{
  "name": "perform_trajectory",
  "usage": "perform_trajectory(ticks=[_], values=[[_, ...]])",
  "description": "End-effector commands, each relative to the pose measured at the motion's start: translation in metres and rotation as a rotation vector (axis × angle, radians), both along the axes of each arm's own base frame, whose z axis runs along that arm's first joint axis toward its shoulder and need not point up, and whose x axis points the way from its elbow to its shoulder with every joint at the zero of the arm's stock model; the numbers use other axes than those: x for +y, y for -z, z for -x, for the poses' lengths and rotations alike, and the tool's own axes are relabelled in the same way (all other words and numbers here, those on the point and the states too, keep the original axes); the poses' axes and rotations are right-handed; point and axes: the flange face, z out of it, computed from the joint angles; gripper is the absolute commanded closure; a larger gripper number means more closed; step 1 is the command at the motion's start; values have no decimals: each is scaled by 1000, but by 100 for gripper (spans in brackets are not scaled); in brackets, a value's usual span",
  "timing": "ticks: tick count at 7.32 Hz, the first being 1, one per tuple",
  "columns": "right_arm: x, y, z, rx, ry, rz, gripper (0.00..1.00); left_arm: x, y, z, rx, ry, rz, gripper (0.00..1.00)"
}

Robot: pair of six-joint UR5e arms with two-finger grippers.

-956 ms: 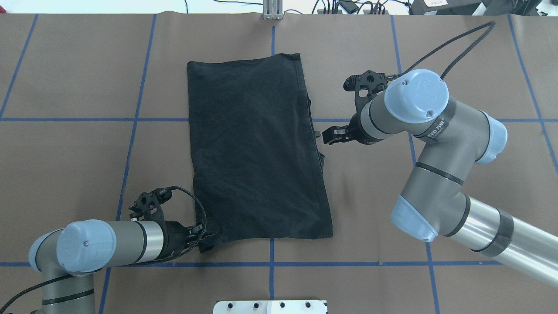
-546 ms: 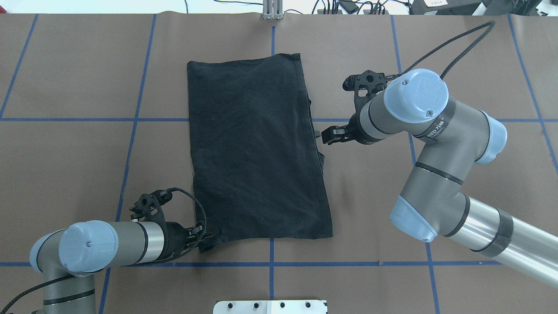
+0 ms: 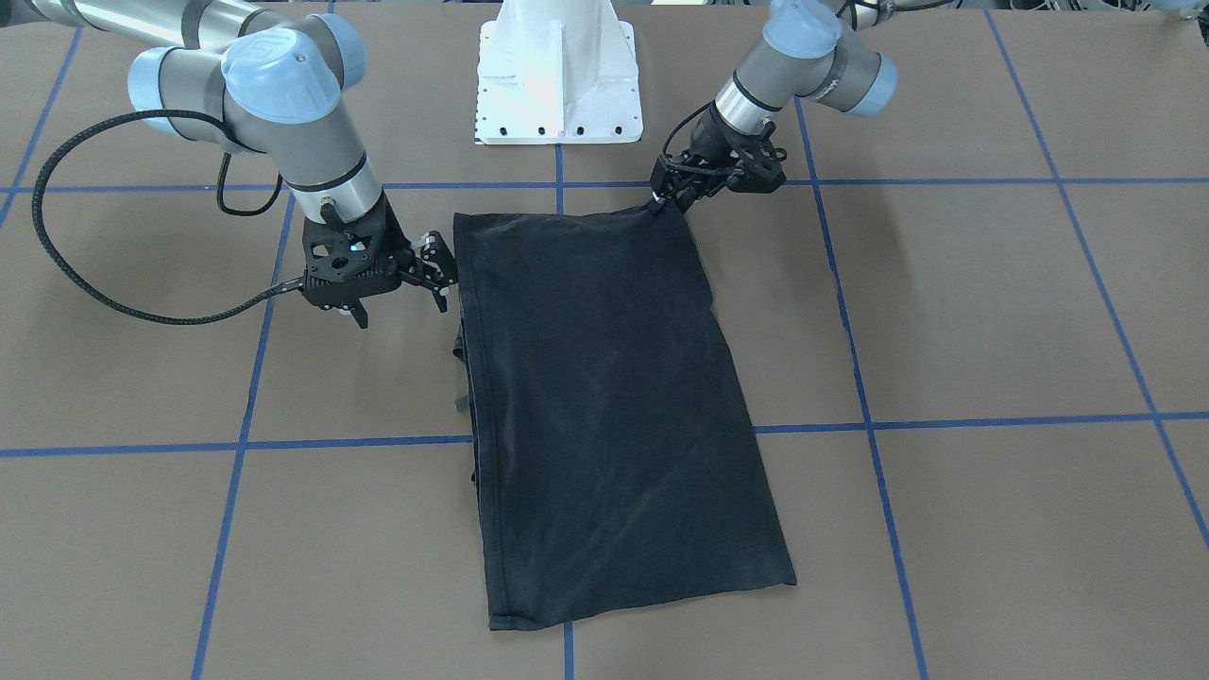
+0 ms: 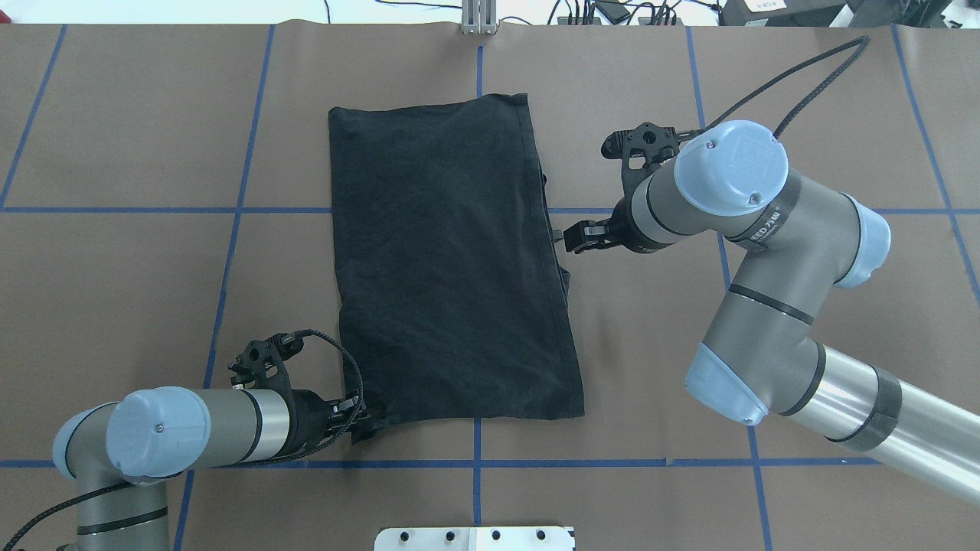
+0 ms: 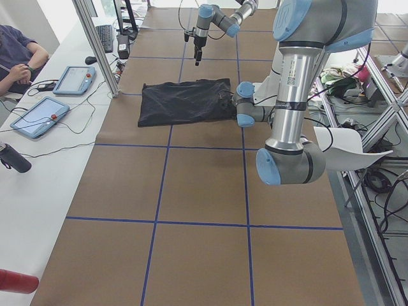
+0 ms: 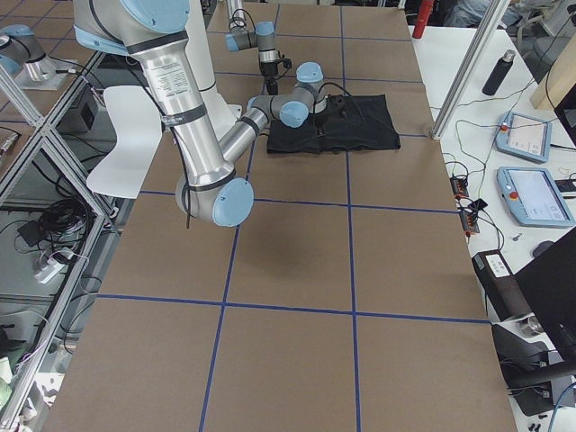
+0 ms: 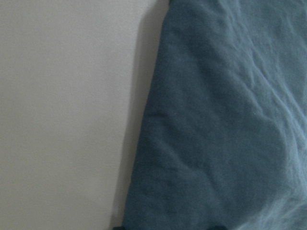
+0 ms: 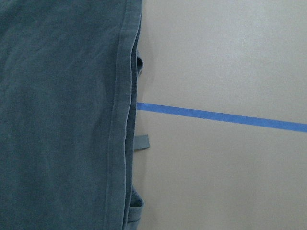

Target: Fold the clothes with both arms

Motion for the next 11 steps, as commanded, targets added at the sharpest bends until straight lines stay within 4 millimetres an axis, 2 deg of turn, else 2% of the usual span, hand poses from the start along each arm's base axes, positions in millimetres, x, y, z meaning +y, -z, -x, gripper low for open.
perform_trajectory(ticks=[1, 2, 4, 5, 6, 8, 11], values=[[0, 0, 0, 0, 0, 0, 0, 0, -1, 0, -2, -2, 1, 89], [0, -2, 2, 5, 2, 2, 0, -1, -1, 1, -2, 1, 0, 100], [0, -9, 16, 12, -28, 50, 1, -1, -1, 2, -2, 1, 1, 100], [-4, -5, 35, -7, -47, 62, 1, 0, 1, 2, 3, 0, 0, 100], [-2, -16, 62, -36, -79, 69, 1, 0, 2, 2, 4, -2, 0, 100], [1, -22, 96, -63, -114, 72, 4, -1, 3, 4, 7, 0, -1, 100], [22, -27, 117, -46, -124, 60, 12, 0, 4, 3, 7, -2, -2, 100]])
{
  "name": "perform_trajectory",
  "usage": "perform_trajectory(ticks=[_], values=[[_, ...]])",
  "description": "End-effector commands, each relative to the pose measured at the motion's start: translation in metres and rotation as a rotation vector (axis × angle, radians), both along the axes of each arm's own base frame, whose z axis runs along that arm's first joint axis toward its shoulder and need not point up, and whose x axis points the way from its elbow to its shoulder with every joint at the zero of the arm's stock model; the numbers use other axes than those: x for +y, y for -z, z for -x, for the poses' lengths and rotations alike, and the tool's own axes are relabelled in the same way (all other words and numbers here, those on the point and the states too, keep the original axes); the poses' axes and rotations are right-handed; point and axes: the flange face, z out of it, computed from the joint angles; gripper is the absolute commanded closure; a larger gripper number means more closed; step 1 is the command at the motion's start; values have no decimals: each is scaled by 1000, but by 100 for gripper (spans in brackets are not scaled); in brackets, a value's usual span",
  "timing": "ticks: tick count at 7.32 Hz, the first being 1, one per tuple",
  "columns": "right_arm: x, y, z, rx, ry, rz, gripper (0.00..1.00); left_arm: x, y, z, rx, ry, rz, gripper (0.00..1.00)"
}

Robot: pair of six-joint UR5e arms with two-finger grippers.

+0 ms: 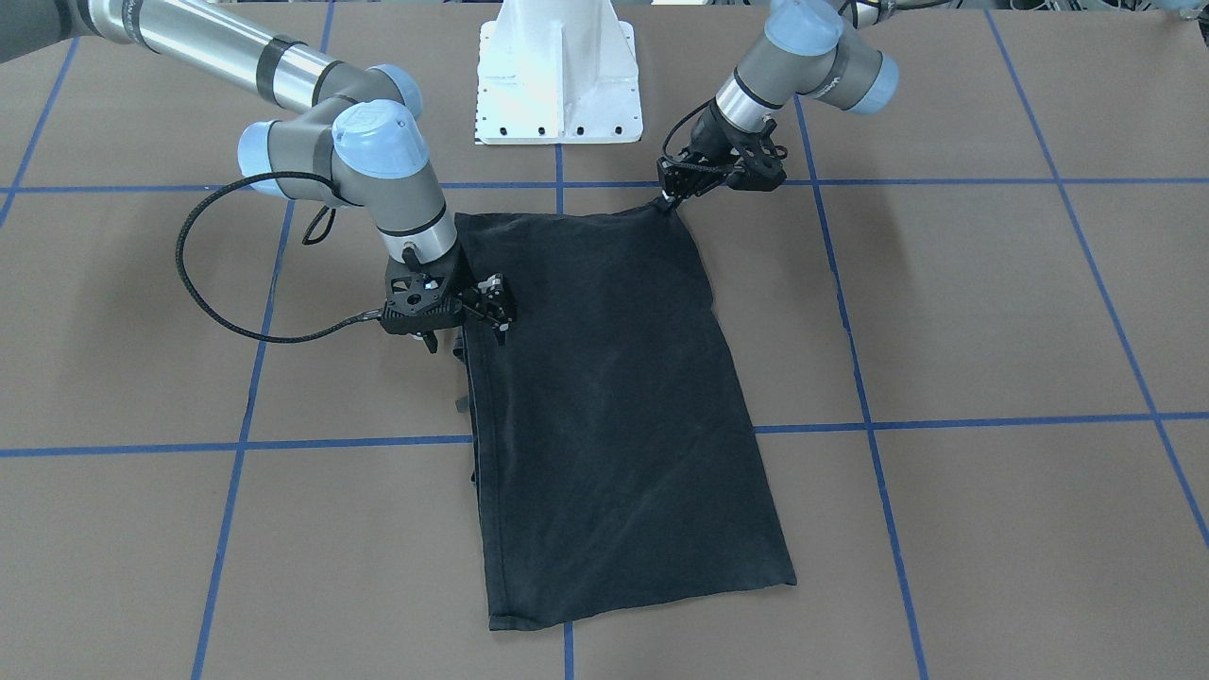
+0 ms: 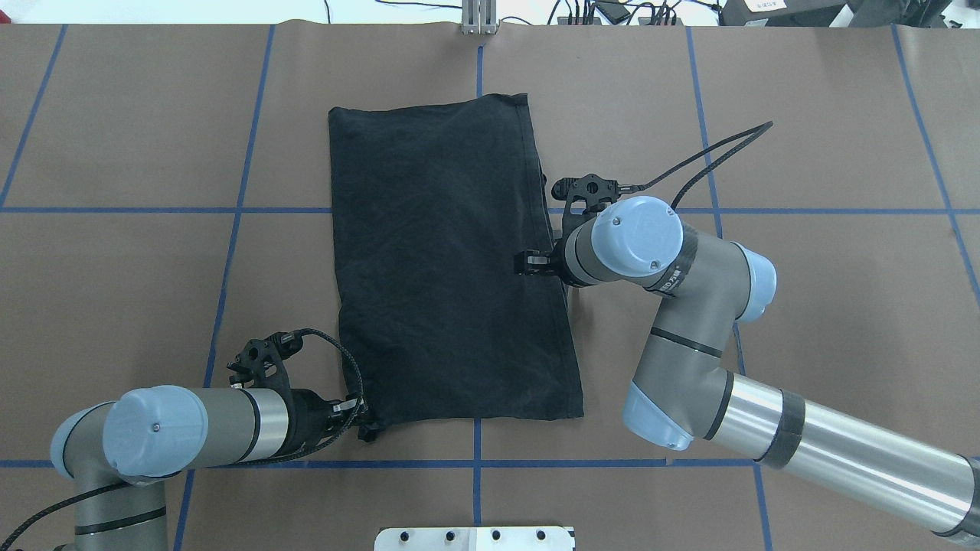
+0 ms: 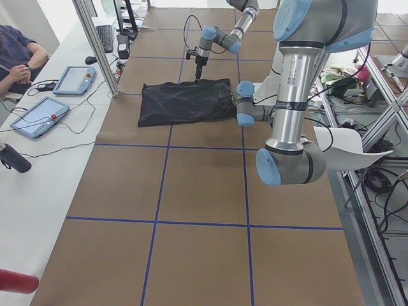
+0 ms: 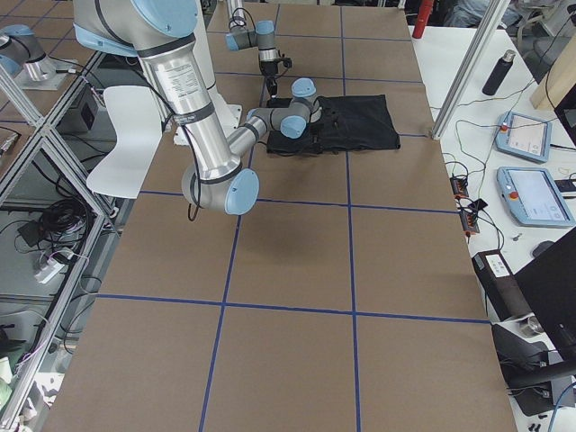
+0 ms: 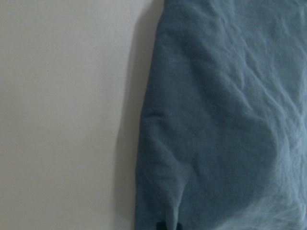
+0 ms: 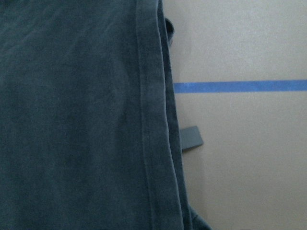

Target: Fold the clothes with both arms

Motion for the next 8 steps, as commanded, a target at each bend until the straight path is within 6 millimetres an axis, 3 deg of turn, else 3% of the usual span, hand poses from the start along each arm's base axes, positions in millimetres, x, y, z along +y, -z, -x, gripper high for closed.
perform_trajectory(ticks=[1, 6, 8], values=[[14, -3, 12, 10, -5, -6, 16, 0, 0, 0, 1, 0, 0, 100], [17, -8, 10, 24, -1, 2, 41, 1, -1, 0, -1, -2, 0, 100], [18, -5, 9, 18, 1, 0, 67, 1, -1, 0, 0, -1, 1, 100]])
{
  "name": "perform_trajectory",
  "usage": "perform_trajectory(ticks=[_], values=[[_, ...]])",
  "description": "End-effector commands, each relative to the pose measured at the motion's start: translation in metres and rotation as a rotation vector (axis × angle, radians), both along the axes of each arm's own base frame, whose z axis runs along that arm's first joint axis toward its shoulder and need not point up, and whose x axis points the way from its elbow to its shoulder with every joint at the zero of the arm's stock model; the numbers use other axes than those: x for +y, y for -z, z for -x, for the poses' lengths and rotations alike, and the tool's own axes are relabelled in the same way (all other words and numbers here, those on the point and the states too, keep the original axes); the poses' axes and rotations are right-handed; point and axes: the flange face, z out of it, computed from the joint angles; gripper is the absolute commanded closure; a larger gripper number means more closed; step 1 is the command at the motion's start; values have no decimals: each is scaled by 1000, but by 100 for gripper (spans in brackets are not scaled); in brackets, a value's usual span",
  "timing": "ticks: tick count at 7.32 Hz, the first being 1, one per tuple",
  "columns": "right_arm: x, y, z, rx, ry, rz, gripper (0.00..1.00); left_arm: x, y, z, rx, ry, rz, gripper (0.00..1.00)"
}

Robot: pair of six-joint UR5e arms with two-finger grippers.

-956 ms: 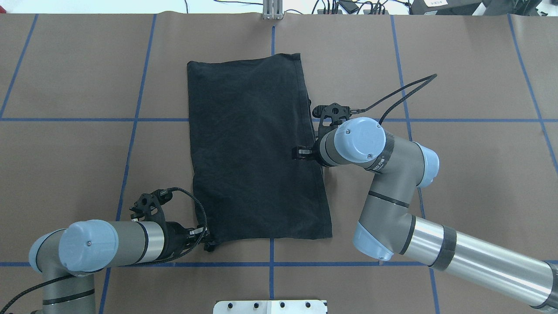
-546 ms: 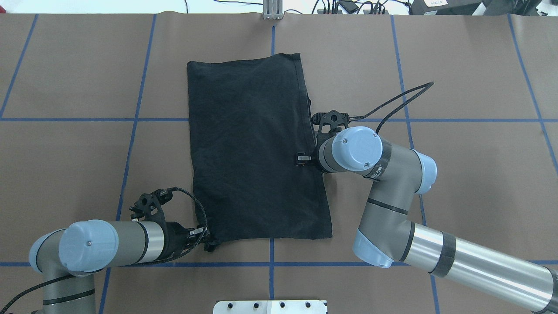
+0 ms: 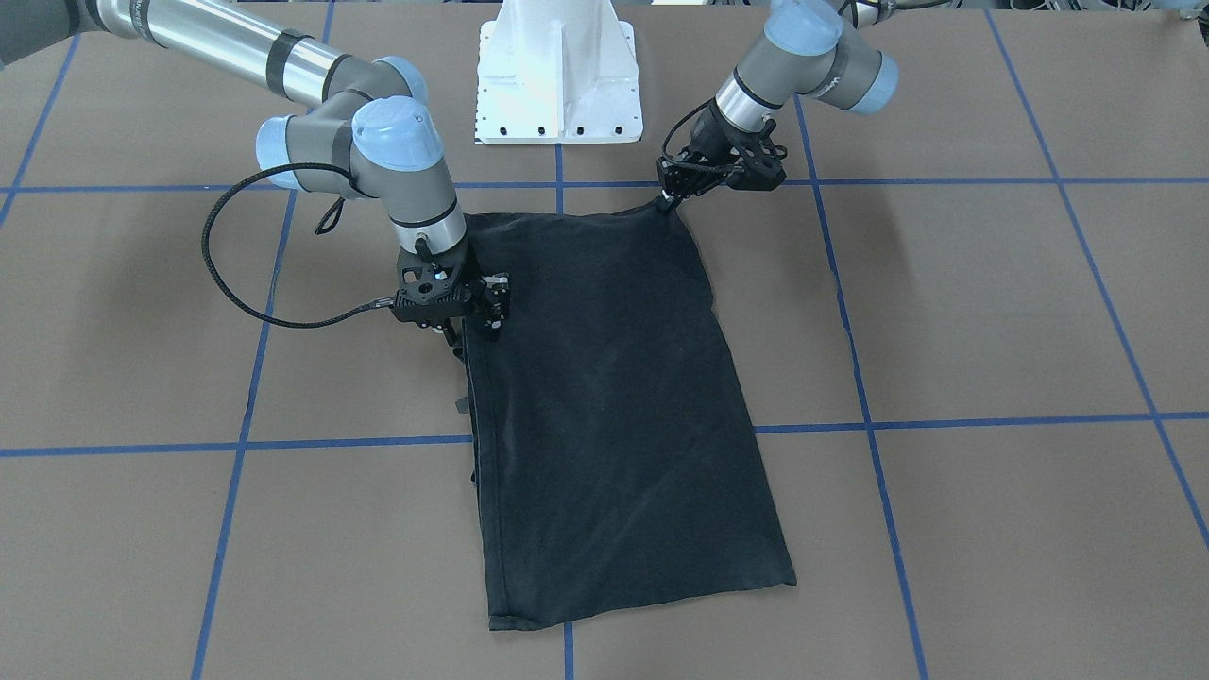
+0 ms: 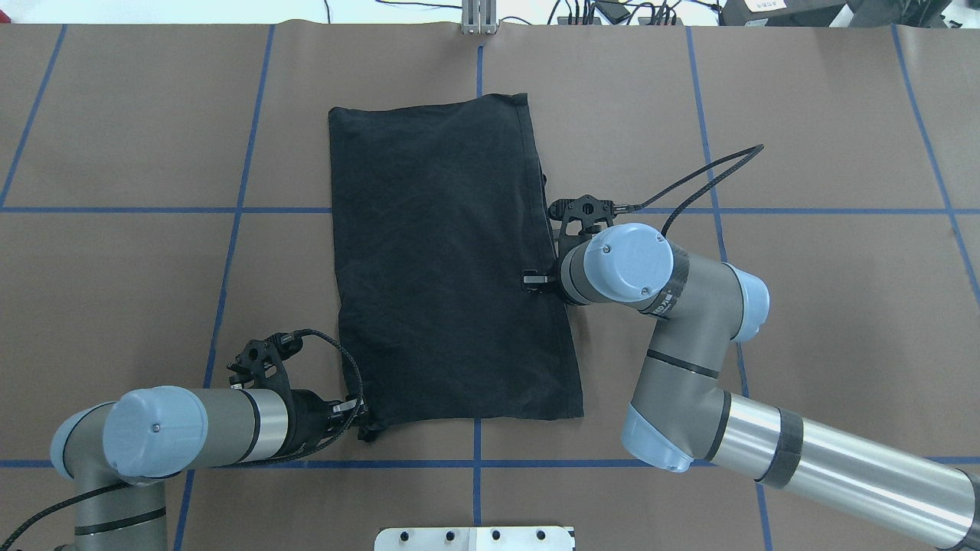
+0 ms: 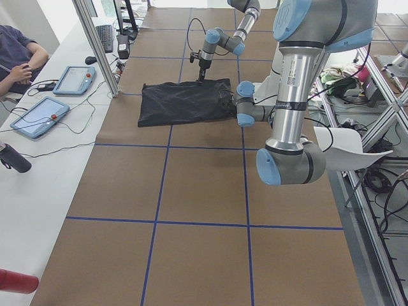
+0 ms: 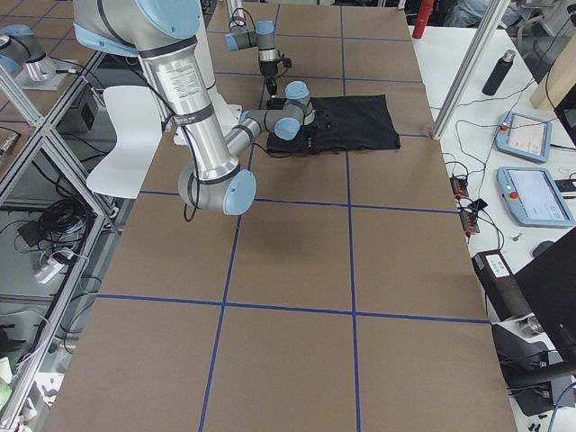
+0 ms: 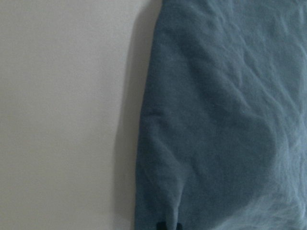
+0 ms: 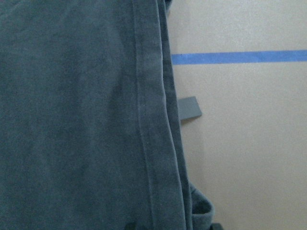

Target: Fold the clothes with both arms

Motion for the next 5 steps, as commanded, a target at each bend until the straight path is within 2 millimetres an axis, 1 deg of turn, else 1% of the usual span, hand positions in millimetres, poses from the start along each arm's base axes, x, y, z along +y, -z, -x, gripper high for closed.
perform_trajectory(ticks=[1, 2, 3, 5], values=[[0, 1, -2, -2, 0, 0, 85, 0, 0, 0, 0, -1, 0, 100], [0, 1, -2, -4, 0, -1, 100, 0, 0, 0, 0, -1, 0, 100], [1, 6, -6, -14, -2, -7, 100, 0, 0, 0, 0, -1, 0, 100], [12, 11, -19, -37, 9, -13, 100, 1, 1, 0, 1, -3, -2, 100]])
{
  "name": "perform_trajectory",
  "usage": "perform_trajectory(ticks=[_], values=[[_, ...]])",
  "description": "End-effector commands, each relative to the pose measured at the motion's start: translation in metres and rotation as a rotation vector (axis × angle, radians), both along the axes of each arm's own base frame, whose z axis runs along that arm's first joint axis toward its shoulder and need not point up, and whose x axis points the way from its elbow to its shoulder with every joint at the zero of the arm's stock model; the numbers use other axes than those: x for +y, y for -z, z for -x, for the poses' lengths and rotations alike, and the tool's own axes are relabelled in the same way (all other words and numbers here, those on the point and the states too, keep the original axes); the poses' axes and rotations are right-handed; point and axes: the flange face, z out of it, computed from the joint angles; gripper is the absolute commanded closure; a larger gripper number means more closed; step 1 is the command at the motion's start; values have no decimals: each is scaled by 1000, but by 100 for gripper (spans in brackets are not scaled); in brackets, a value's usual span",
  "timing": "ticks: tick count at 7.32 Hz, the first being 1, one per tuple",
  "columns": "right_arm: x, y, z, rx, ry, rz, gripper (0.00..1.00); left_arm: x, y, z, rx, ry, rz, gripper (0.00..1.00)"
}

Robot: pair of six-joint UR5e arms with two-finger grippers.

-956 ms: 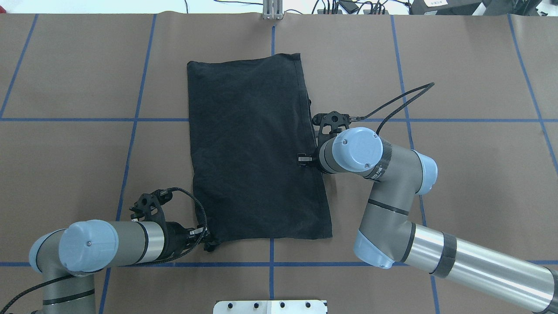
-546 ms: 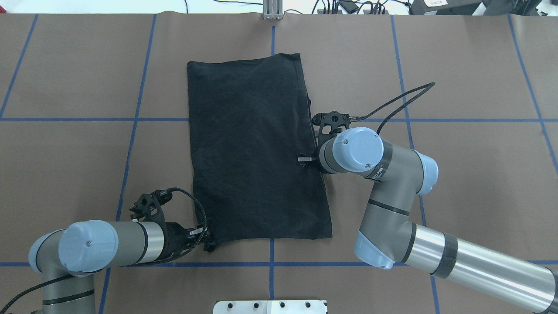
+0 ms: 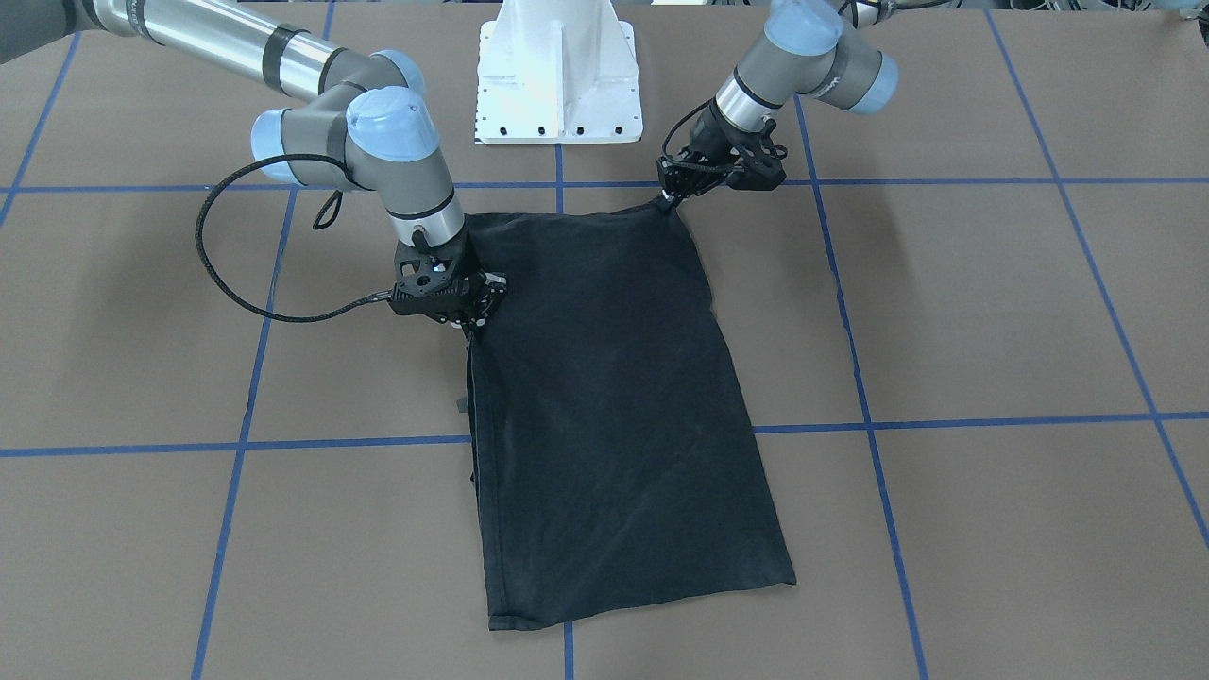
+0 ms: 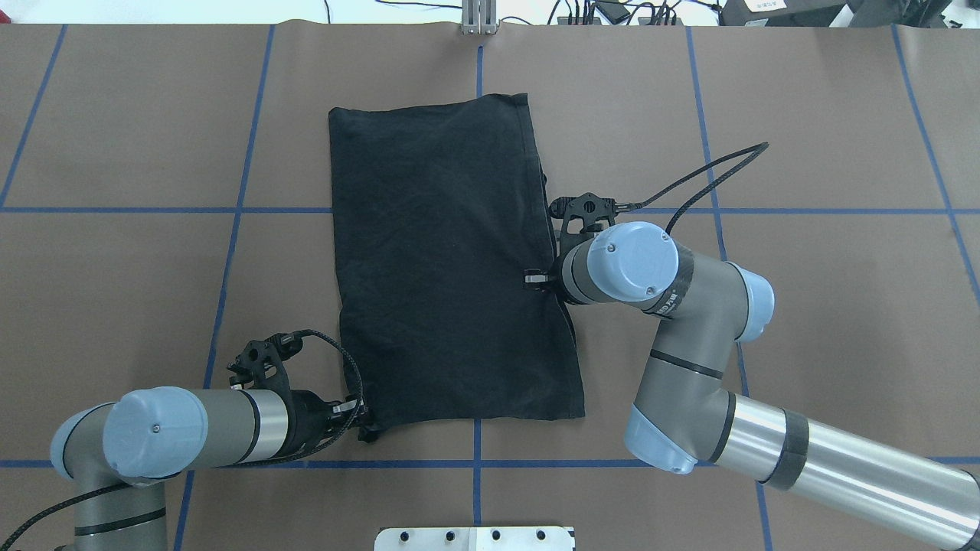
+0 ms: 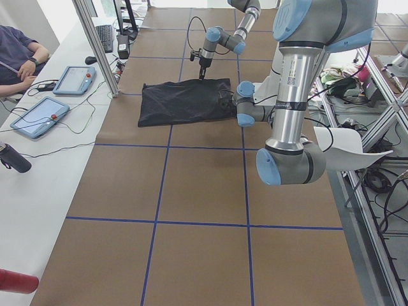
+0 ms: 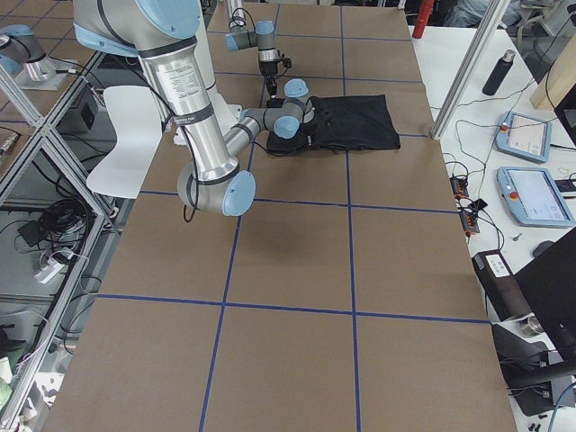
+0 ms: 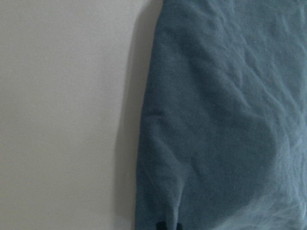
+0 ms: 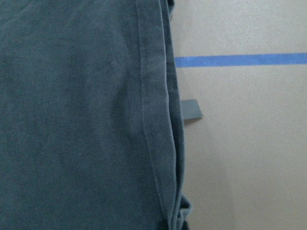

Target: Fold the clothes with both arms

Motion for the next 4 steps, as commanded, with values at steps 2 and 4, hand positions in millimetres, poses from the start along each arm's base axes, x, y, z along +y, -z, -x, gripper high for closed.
perform_trajectory(ticks=[2, 4], values=[[44, 0, -20, -35, 51, -14, 100, 2, 8, 8, 17, -26, -7, 100], [97, -13, -38, -45, 103, -5, 100, 9, 22, 30, 51, -32, -13, 100]])
